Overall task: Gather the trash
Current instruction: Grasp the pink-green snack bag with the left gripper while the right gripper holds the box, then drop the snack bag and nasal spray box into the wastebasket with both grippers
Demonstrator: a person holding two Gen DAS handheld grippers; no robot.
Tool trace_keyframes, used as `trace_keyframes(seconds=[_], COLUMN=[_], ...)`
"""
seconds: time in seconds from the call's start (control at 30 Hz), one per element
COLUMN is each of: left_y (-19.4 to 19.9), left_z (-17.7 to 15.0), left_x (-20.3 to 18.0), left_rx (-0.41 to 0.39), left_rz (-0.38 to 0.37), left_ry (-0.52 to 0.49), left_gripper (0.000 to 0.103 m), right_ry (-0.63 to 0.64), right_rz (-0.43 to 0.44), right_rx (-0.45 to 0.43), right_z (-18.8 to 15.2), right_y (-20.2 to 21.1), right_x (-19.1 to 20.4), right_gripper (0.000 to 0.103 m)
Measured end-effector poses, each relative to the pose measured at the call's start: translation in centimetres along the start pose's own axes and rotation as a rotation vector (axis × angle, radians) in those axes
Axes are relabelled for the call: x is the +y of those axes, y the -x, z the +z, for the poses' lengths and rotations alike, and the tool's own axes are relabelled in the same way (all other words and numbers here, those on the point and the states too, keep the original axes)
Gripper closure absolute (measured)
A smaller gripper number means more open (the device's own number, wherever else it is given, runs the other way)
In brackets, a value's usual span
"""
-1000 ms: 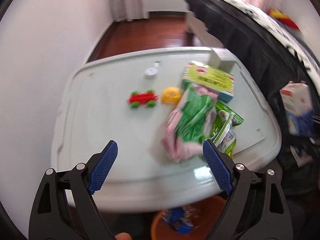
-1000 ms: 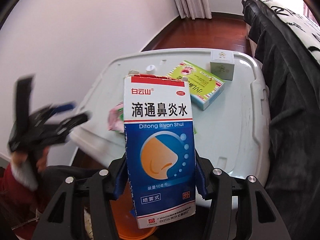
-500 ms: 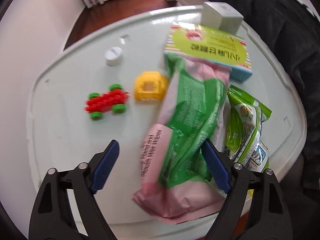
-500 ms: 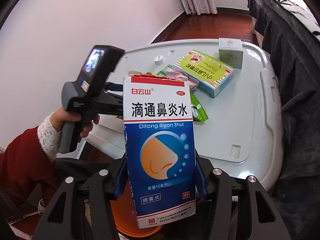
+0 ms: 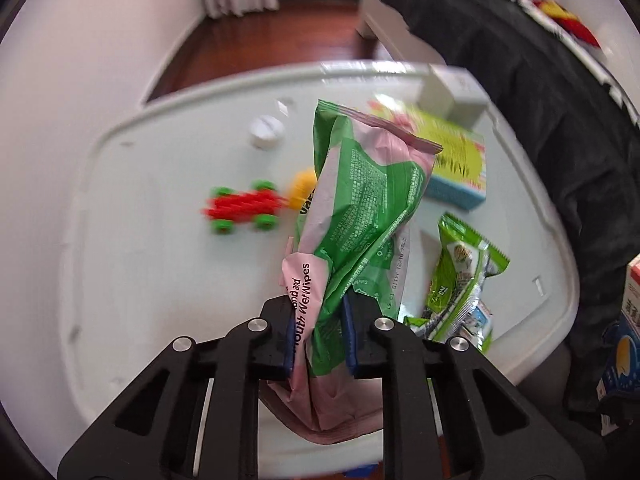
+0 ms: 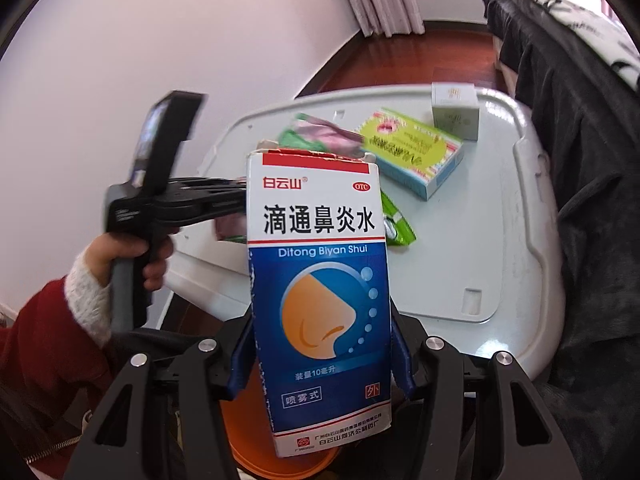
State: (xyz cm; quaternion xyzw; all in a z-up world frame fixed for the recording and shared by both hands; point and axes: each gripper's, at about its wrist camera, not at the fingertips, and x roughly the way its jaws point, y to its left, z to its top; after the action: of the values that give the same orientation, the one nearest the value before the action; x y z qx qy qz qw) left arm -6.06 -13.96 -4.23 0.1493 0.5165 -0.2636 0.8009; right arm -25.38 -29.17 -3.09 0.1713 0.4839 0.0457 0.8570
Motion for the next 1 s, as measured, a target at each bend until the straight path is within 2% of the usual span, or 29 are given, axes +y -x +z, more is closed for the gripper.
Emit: trace_keyframes(seconds=[0.1,0.2,0.23,0.37,0.47,0.53,0.77,0.83,0.87,0.93,1.0], left_y=[4.7,8.7,10.5,13.5,13.6,12.9,10.4,9.6,9.2,9.2,9.6], left_z=[-1.2,-3.3,-5.1,-10.9,-16.0,-19.1,-23.7,-24.1,-24.4,-25.0,-24.8], left_x=[1.0,1.0,1.0,0.5,-0.3,-0.2,-1.1,-1.4,-1.4,-1.0,-0.3], left_rx=[-0.056,-0.094,-0.101,-0.091,-0.05,0.009,0.132,0.172,0.19,0.189,0.164], left_rz=[0.039,0.052,0.042,0.022,0.052,0.059,0.065,0.047,0.039,0.068,0.085], left_ry=[0.068,0.087,0.096,0.107,0.101,0.141,0.156,0.159,0.165,0.177,0.199], left_gripper=[0.086,0.086,0.086,0.086,0.085,0.085,0.083,0.077,0.074,0.057,0.043], right_ry=[-0.018,-0.05,-0.056,-0.086,-0.121,-0.143,-0.137,-0.129,-0.136,-0.161,-0.166], right_rz=[-0.016,0.002,0.008,0.011,0.01,0.0,-0.066,-0.083,-0.085,-0.08,-0.075], right_rx=[-0.026,-0.039,-0.04,-0.025,-0.001,0.017,0.145,0.169,0.176,0.183,0.178], right_z=[0.0,-0.9,-1.6,-5.4,-8.2,-10.0,-14.7,-15.1,-15.2,-15.4,-15.5], right_y=[1.6,3.0,3.3,3.8,3.5,3.1,-0.8,-1.9,-2.3,-2.8,-2.8], right_x=[1.5,3.3,4.1,6.9,8.3,9.1,11.0,11.1,11.0,10.5,10.4], right_gripper=[0.049,0.049,0.049,0.049,0.049,0.049,0.048,0.046,0.038,0.029,0.028])
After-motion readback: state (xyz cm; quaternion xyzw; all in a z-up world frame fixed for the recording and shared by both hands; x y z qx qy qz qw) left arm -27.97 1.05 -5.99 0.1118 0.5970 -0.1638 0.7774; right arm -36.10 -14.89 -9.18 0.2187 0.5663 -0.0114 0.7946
